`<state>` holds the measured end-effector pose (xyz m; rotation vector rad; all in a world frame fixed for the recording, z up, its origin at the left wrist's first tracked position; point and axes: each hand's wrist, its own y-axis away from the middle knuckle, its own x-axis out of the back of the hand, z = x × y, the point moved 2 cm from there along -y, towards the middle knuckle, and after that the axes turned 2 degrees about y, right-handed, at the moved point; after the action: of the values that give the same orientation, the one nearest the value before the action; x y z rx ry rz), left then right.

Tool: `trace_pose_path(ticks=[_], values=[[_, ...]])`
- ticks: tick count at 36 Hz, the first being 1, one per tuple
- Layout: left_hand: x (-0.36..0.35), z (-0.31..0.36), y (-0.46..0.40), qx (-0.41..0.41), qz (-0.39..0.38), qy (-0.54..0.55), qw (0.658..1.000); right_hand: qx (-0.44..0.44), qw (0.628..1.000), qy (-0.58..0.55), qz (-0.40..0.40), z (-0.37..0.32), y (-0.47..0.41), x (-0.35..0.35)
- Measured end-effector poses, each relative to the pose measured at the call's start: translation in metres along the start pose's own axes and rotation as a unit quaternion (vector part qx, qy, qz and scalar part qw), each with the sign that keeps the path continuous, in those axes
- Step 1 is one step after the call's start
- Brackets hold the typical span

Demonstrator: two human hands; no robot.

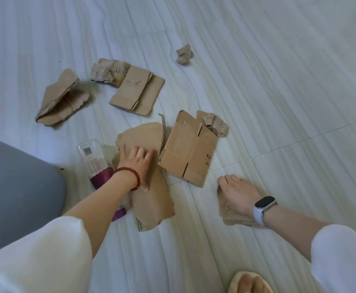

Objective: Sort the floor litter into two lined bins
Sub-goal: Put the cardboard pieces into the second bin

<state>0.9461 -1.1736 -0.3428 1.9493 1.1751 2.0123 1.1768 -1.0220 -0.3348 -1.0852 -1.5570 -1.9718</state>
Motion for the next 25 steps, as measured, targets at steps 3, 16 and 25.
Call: trace_pose_path(ticks=[3,16,25], values=[[-0.005,0.001,0.006,0.005,0.009,0.014,1.0,0.002,1.0,-0.024,-0.002,-0.008,0.004,0.006],[-0.026,-0.002,0.028,-0.023,-0.028,0.002,0.999,0.098,0.987,-0.118,0.052,-0.036,-0.003,0.063],[-0.014,0.004,0.025,-0.02,-0.026,-0.042,0.999,0.117,0.979,-0.15,0.077,-0.042,-0.007,0.069]])
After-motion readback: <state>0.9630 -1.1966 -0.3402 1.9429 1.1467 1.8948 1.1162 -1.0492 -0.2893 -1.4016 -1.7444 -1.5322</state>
